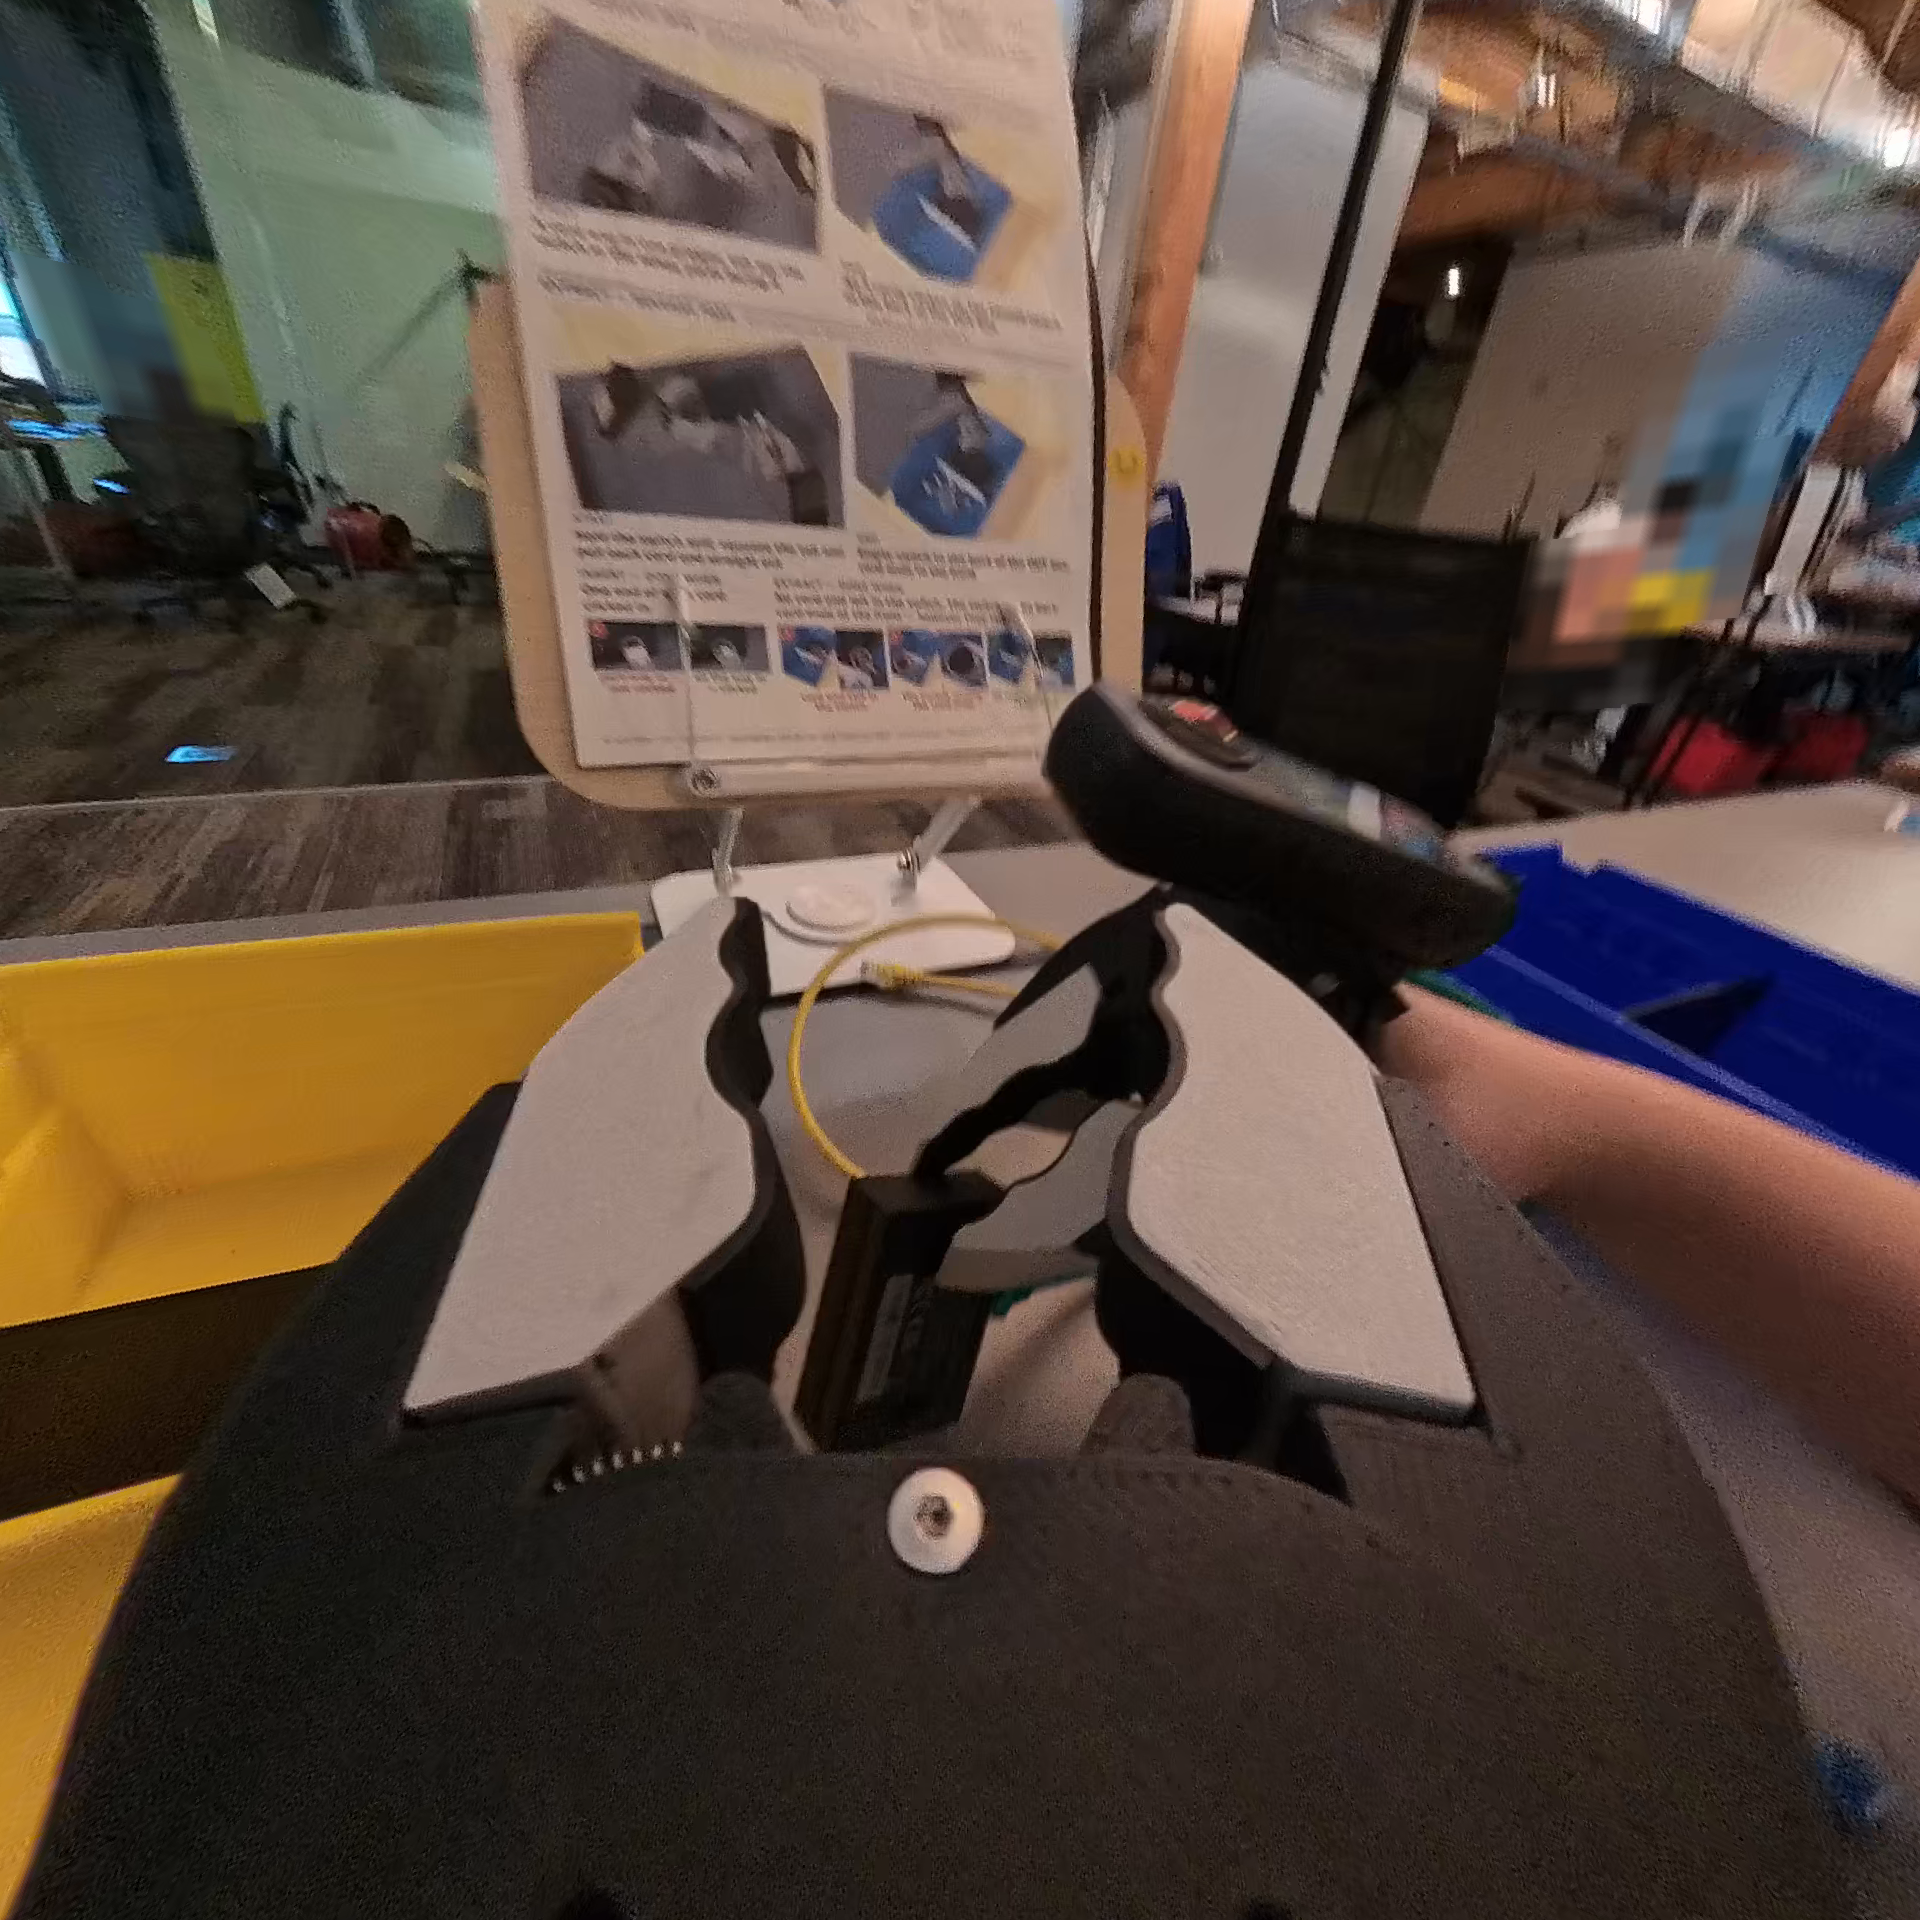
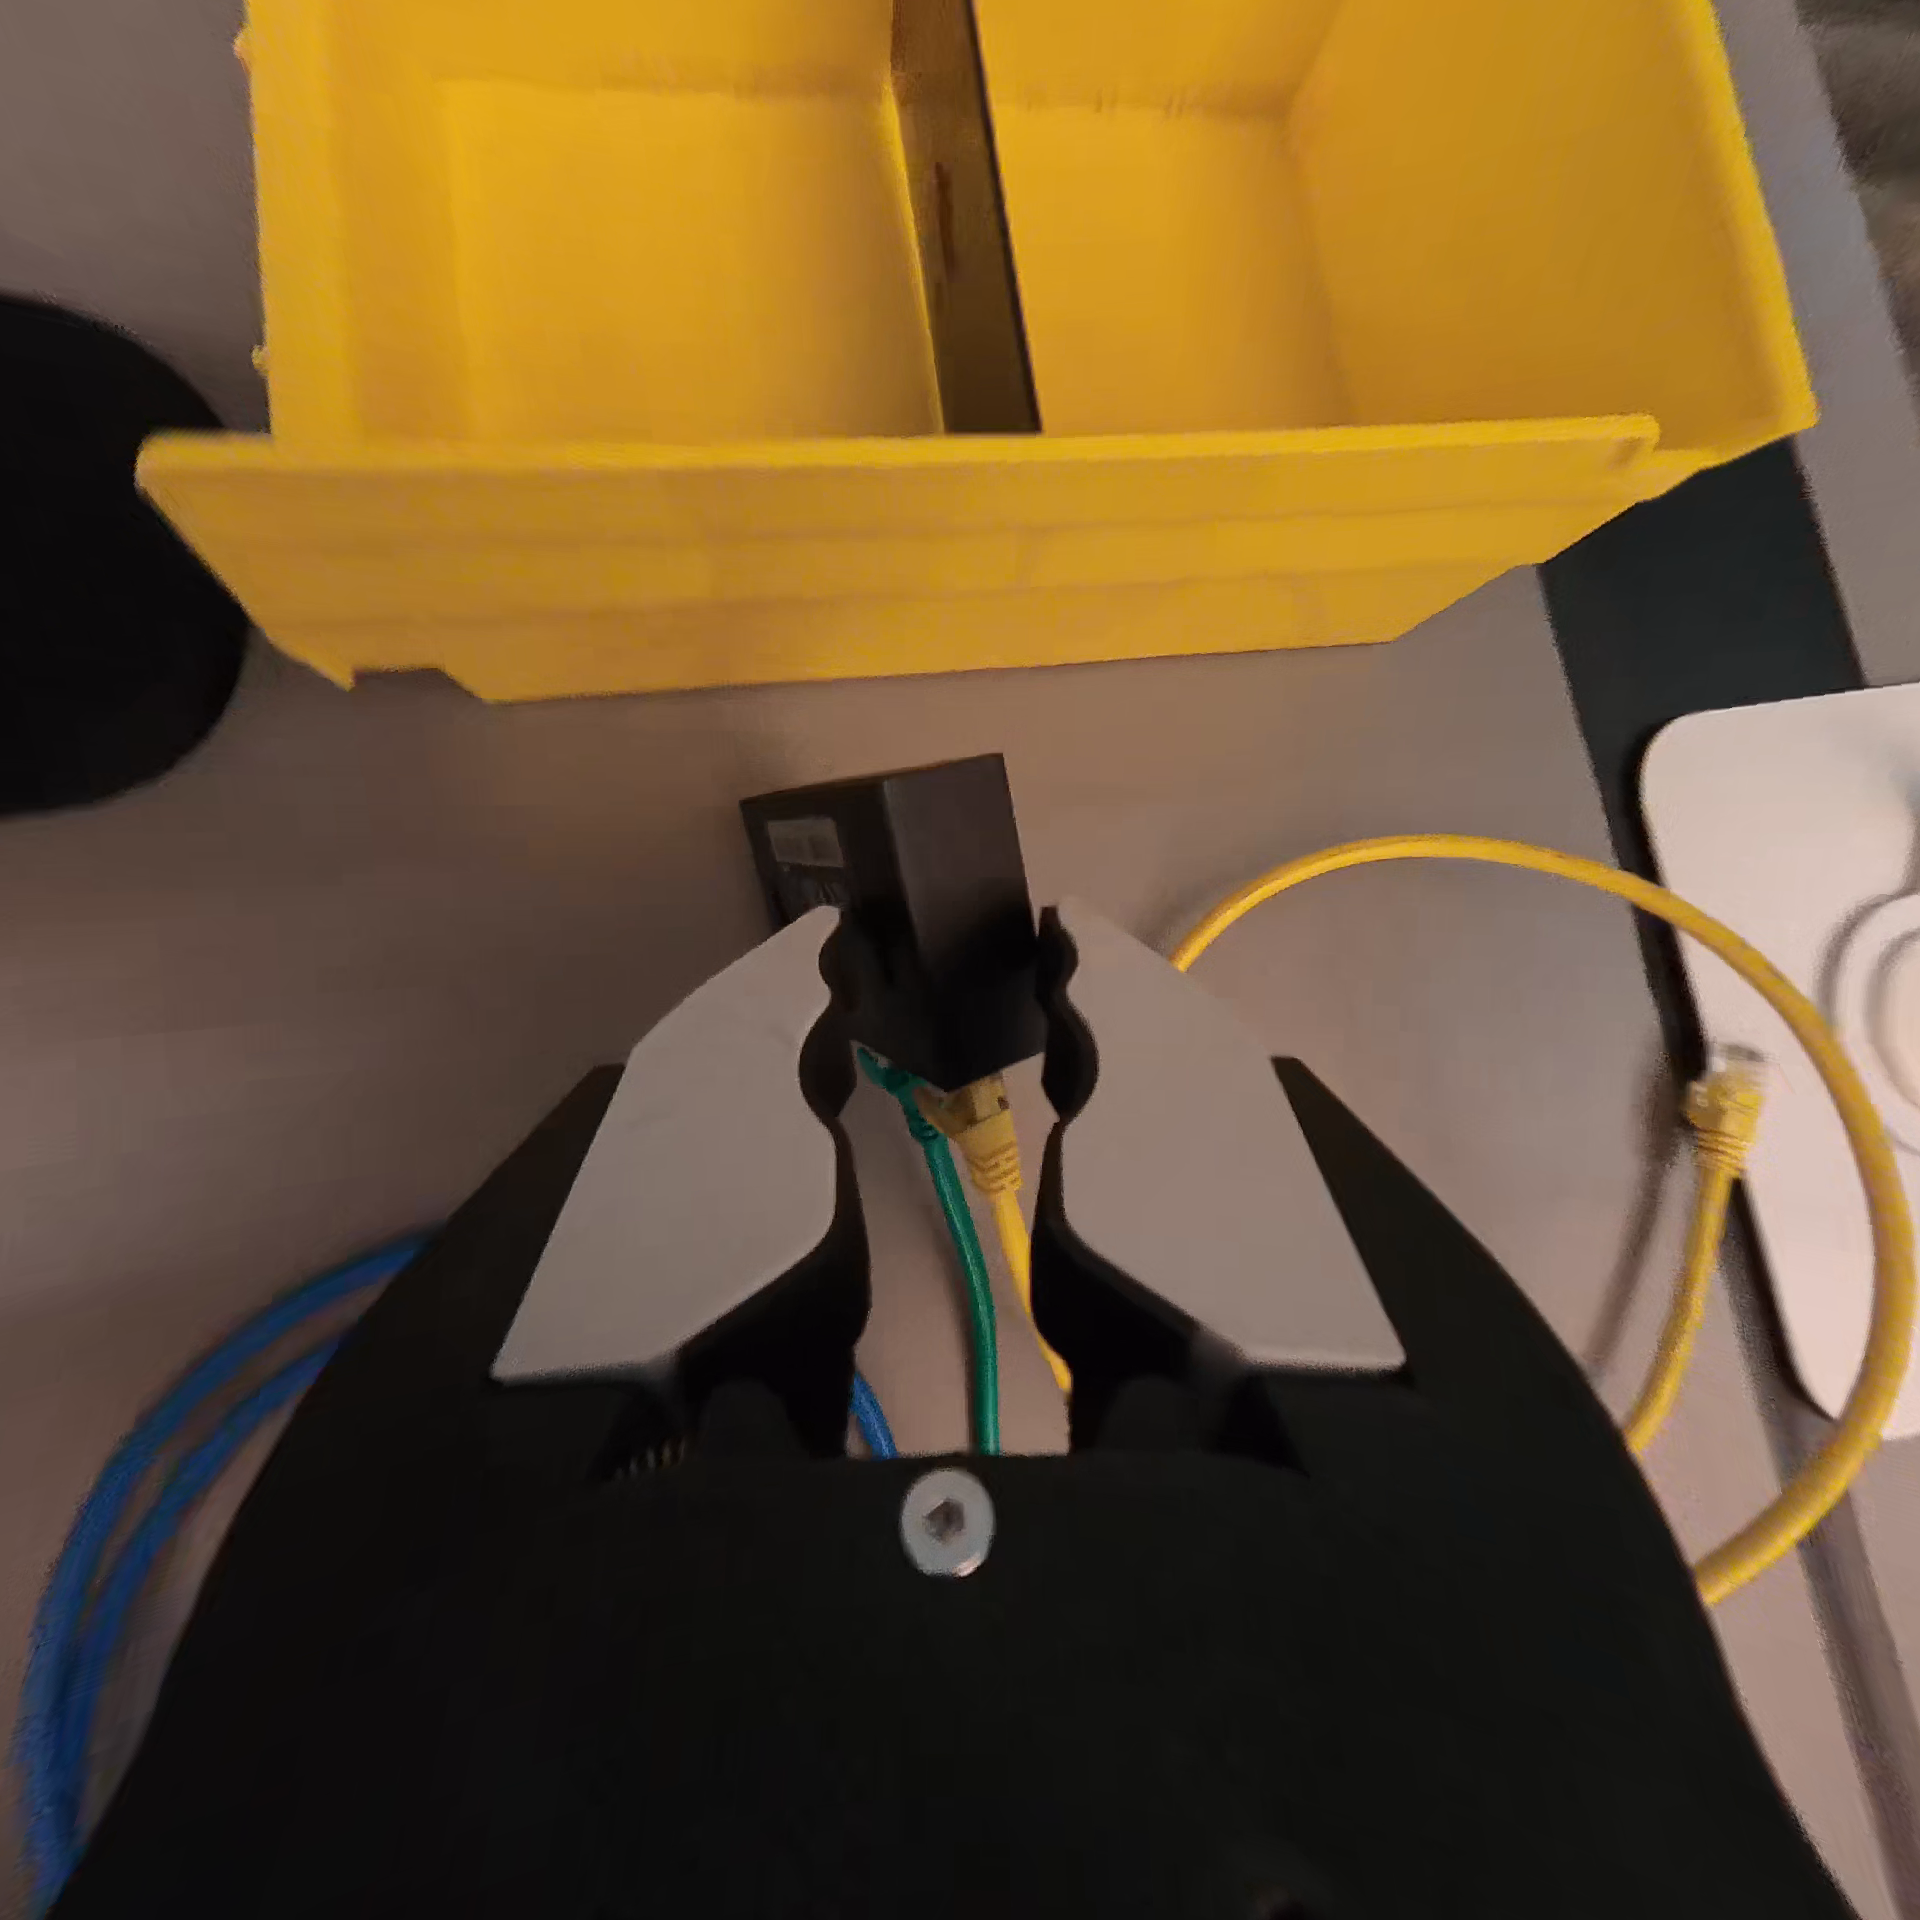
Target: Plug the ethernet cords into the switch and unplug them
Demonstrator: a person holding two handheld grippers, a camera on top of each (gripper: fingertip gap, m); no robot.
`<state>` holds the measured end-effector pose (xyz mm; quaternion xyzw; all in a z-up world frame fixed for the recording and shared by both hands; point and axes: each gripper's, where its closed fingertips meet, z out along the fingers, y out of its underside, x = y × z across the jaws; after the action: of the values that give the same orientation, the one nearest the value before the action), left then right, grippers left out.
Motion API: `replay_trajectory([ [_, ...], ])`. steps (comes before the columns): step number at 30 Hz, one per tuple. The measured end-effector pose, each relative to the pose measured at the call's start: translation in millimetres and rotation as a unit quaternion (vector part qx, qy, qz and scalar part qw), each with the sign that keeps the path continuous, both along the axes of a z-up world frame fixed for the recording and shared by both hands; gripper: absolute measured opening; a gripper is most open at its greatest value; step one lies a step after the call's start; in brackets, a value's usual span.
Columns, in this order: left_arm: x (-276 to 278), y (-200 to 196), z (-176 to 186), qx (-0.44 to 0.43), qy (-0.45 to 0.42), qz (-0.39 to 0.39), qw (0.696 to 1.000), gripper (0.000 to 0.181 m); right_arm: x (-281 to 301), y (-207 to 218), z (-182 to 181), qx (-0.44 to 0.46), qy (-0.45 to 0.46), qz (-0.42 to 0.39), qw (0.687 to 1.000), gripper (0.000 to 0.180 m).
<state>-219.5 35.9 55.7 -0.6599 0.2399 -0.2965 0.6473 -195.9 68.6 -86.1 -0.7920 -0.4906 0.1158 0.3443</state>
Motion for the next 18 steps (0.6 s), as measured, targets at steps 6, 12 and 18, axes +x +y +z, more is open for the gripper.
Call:
replay_trajectory([
  [6,26.6,-12.8,-43.6,-0.026,0.16,-0.07,0.984,0.065,24.9,-28.0,1.4,0.07,-0.011,0.049,0.996,0.031],
  [12,52.2,-19.9,-101.1,-0.057,0.295,-0.11,0.947,0.062,44.6,-44.8,0.1,0.047,-0.016,0.088,0.995,0.03],
  [18,63.0,-19.2,-178.1,-0.098,0.452,-0.116,0.879,0.051,56.9,-58.4,-0.6,0.047,-0.053,0.139,0.988,0.03],
])
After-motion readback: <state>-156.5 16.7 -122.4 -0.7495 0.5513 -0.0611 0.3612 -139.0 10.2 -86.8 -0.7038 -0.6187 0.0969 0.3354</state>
